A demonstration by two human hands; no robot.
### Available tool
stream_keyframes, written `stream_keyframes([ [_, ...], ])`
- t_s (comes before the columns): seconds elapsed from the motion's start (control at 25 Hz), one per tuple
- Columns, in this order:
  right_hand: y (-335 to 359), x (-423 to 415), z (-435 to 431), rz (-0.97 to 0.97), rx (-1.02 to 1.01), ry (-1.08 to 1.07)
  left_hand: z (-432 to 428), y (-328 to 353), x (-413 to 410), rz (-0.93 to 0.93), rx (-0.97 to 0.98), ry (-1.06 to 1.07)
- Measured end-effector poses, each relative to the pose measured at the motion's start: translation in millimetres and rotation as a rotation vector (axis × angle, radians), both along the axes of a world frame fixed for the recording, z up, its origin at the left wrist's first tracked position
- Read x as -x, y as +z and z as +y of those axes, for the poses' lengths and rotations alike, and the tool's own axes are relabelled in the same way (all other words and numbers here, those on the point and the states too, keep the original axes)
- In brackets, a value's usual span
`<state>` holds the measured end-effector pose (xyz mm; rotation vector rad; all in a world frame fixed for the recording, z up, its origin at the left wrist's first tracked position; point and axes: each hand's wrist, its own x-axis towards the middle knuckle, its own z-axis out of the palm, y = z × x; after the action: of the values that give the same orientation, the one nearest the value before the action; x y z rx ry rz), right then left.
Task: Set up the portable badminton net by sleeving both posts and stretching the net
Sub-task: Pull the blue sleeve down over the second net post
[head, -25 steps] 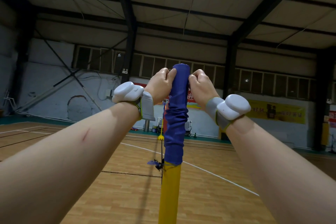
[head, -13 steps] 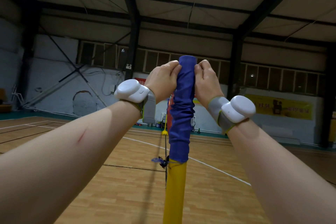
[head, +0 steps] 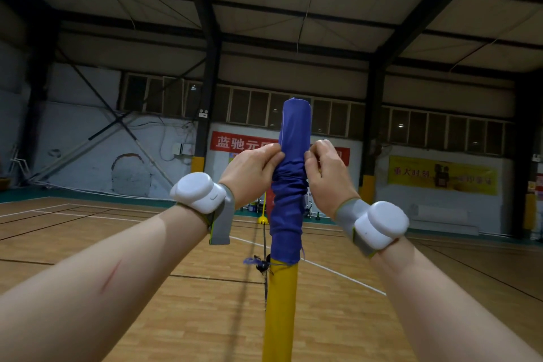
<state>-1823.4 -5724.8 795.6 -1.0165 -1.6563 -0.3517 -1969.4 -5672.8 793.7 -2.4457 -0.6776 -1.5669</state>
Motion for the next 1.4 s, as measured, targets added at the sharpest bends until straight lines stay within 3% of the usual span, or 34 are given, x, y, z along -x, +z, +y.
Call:
stream_keyframes([
  [0.4,-20,-2,-13,-0.006,0.042,0.033,-14,-8,10,0.128,0.053,0.026],
  [0.56,-18,-1,-13,-0.017,0.094,0.027,-17,35,8,-0.166,0.135,-0.021],
  [0.92,-22,-7,-14,0.013,0.078,0.006,-7,50,-32,-0.458,0.199,-0.242],
  [1.2,47,5,2,0.406,0.107,0.15,-7,54,-22,-0.354,0.22,-0.268],
  [1.4,53,18,22,0.428,0.093,0.168,-2,51,-14,-0.298,0.2,-0.234],
])
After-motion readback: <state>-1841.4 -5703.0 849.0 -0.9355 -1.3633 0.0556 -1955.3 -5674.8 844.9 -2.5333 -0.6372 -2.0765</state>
